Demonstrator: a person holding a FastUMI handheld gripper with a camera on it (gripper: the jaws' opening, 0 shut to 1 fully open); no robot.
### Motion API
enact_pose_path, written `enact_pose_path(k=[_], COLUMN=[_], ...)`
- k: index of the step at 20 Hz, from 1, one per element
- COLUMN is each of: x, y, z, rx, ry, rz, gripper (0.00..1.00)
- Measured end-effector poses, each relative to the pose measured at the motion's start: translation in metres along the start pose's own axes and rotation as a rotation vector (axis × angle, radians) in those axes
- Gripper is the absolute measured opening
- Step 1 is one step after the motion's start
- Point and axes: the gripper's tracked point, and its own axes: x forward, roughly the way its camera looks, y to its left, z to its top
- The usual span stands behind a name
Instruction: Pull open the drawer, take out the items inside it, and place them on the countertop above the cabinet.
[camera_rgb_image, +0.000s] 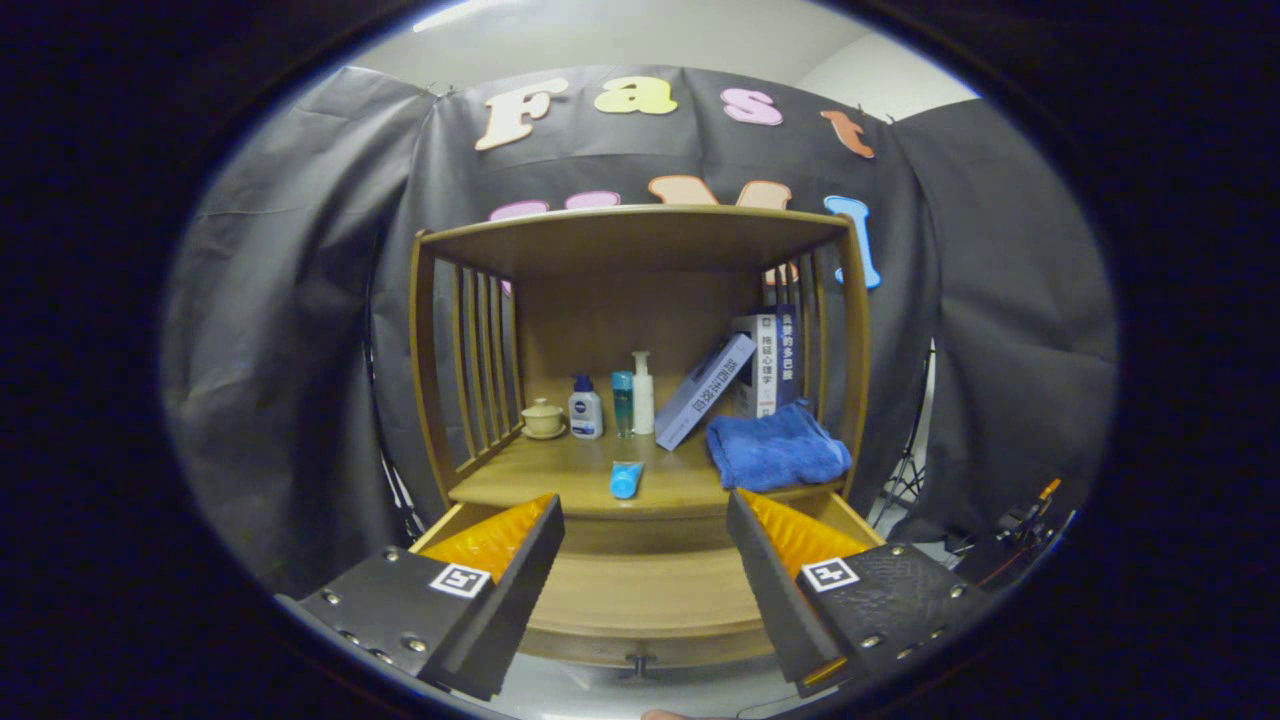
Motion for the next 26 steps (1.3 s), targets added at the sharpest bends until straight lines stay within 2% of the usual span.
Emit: enact_pose_path(k=[3,7,15,19,21,22,26], x=[-0.013,-0.017,-0.010,0.001,0.004,0.009,0.014], y=[-0.011,-0.020,-0.020,-0.014,-0.008,-0.009,-0.009], z=[-0.011,-0.049,-0.127,-0.160,-0.181,-0.174,-0.176], rx=[0.007,0.005,0.055,0.025,0.031,0.045,0.023], ry=[-0.023,-0.013,0.051,0.069,0.119,0.063,-0.021], rz=[-0.026,-0.043,-0.041,-0.039,-0.021,-0.023,-0.011], gripper=[0.97,0.97,0.98,0.98,0.98,0.98,0.99])
